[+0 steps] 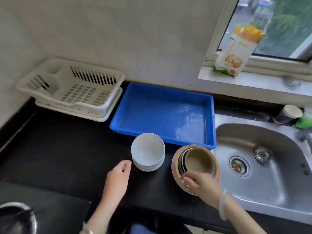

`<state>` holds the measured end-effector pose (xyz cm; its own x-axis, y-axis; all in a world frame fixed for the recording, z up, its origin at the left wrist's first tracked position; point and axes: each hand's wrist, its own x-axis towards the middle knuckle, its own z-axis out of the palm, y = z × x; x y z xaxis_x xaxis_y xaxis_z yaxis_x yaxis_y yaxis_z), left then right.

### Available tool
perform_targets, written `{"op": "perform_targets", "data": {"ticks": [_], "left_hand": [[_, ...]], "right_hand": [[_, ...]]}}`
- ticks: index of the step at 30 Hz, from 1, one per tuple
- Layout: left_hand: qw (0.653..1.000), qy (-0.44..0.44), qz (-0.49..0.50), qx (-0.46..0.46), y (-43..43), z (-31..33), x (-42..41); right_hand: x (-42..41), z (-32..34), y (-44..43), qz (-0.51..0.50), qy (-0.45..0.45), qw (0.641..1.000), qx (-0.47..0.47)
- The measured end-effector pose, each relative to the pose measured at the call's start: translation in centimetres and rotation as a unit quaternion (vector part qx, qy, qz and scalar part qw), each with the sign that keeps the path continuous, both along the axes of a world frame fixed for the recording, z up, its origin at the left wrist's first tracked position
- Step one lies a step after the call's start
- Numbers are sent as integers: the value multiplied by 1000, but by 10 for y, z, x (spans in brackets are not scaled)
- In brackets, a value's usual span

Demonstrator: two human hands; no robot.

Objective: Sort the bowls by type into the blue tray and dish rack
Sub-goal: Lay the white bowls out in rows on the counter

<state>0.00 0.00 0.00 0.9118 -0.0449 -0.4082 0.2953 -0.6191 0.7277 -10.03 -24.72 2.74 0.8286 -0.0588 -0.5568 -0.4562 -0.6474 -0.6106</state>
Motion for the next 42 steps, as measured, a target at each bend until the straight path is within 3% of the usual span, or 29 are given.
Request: {"op": "perform_targets", "data": {"ticks": [4, 17, 21, 34, 42], "left_hand": [[998, -40, 33, -35, -13, 11, 20], [992, 8, 79, -102, -24, -9, 31], [988, 17, 97, -118, -23, -13, 34], [992, -54, 104, 51, -48, 1, 39], [988, -102, 86, 76, -50, 16, 40]], "right_hand": [[69, 13, 13, -39, -83, 992, -83], [134, 2, 52, -17, -45, 971, -235], [136, 9, 49, -33, -40, 972, -229], [114, 24, 15, -132, -124, 967, -177], [103, 30, 0, -133, -144, 970, -140]]}}
